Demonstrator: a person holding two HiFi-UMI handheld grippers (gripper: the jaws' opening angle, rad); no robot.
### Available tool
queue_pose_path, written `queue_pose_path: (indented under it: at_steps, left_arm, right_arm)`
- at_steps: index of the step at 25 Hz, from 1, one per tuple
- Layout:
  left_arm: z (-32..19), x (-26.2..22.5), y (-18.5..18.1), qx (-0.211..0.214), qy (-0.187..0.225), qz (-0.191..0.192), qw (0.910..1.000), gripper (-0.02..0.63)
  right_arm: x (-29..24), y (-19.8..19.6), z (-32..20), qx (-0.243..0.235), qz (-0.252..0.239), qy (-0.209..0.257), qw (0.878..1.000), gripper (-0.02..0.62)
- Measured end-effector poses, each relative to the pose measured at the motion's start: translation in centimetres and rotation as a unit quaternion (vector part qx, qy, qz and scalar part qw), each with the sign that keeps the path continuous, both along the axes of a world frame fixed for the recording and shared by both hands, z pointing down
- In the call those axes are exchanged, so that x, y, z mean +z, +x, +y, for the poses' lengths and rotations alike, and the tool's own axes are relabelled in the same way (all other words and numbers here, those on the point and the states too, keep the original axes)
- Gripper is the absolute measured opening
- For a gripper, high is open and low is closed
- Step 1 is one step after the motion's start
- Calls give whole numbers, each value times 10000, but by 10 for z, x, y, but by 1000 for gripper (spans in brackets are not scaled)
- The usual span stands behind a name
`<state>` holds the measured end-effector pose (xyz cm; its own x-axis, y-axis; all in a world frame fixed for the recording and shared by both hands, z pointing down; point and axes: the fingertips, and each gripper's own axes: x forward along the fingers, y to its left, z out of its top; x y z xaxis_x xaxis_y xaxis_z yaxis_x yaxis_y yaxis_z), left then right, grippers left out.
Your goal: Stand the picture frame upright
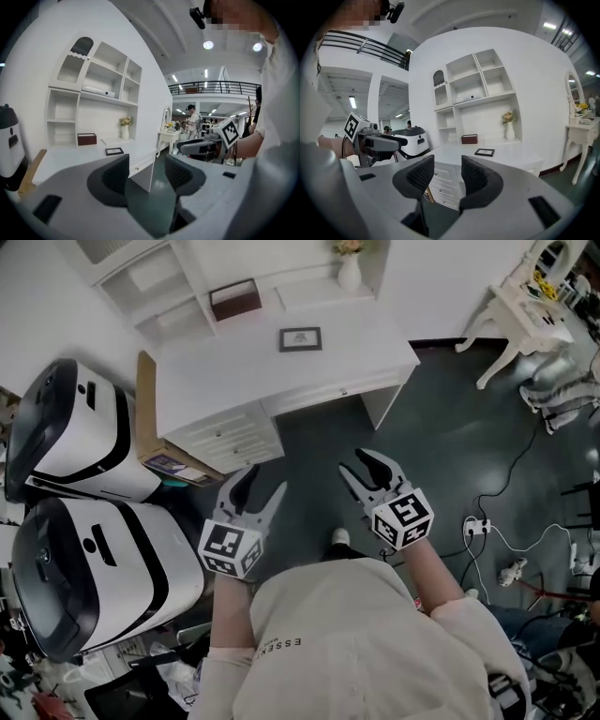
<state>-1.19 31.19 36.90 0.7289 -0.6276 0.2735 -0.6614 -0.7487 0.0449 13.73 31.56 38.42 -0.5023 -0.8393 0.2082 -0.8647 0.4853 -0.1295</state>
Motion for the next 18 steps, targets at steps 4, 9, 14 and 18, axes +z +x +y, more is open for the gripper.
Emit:
queue_pose_path:
  at_steps: [4, 9, 14, 18]
  left_arm:
    - [-19, 2, 32, -170, -6, 5, 9999, 222]
    - [-49, 9, 49, -372, -91, -130, 9992, 222]
    - [-91, 20, 51, -514, -214, -170, 9983, 222]
    - [-140, 23, 55, -484, -235, -86, 9985, 222]
  right_arm:
    - [8, 37, -25, -77, 52, -95, 9999, 187]
    - [19, 59, -59, -146, 84, -277, 9995, 187]
    - [31, 62, -102, -248, 141, -393, 9988, 187]
    - [33, 64, -145, -231, 243, -442, 9985, 187]
